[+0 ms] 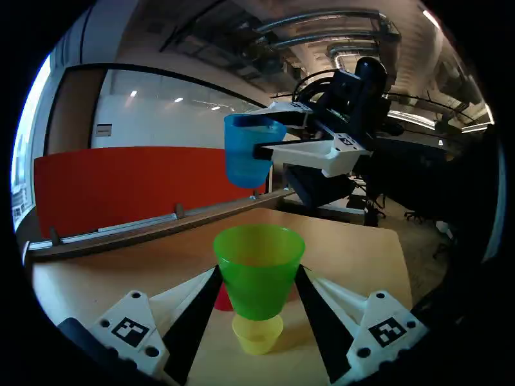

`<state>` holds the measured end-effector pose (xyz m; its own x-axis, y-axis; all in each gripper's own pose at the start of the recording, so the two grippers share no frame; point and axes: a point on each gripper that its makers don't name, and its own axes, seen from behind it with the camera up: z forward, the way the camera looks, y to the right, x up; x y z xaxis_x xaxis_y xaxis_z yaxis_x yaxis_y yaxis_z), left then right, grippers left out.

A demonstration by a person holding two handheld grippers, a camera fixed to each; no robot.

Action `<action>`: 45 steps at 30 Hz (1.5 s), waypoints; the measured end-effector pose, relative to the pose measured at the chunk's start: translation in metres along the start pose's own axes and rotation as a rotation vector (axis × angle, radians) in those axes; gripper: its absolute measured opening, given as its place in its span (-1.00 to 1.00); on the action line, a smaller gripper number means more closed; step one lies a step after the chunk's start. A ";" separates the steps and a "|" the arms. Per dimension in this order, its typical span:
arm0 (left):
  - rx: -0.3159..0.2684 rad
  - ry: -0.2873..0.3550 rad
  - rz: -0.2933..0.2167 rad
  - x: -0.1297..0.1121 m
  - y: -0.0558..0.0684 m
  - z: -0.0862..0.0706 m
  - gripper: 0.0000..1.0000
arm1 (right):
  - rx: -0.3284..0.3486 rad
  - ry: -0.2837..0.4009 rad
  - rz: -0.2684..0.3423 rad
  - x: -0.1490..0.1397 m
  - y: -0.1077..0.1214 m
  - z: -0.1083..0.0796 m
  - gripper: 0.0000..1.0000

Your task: Pour water

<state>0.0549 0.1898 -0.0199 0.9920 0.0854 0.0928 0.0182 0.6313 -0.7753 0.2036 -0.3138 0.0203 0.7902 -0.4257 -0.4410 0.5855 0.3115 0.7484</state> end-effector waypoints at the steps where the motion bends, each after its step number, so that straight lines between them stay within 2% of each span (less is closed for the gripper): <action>1: -0.001 0.000 0.000 0.000 0.000 0.000 0.62 | 0.001 -0.002 -0.004 0.000 0.000 0.000 0.85; 14: -0.004 0.011 -0.002 0.001 0.001 0.000 0.62 | 0.021 -0.015 -0.068 0.003 -0.006 0.006 0.85; 27: -0.010 0.015 0.000 0.002 0.003 -0.001 0.62 | 0.023 -0.021 -0.116 0.007 -0.002 0.011 0.85; 45: -0.018 0.014 0.006 0.007 0.005 0.000 0.62 | 0.019 -0.019 -0.185 0.014 0.000 0.008 0.85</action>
<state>0.0623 0.1940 -0.0229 0.9938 0.0780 0.0794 0.0145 0.6167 -0.7870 0.2133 -0.3272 0.0181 0.6658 -0.4904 -0.5624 0.7168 0.2108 0.6647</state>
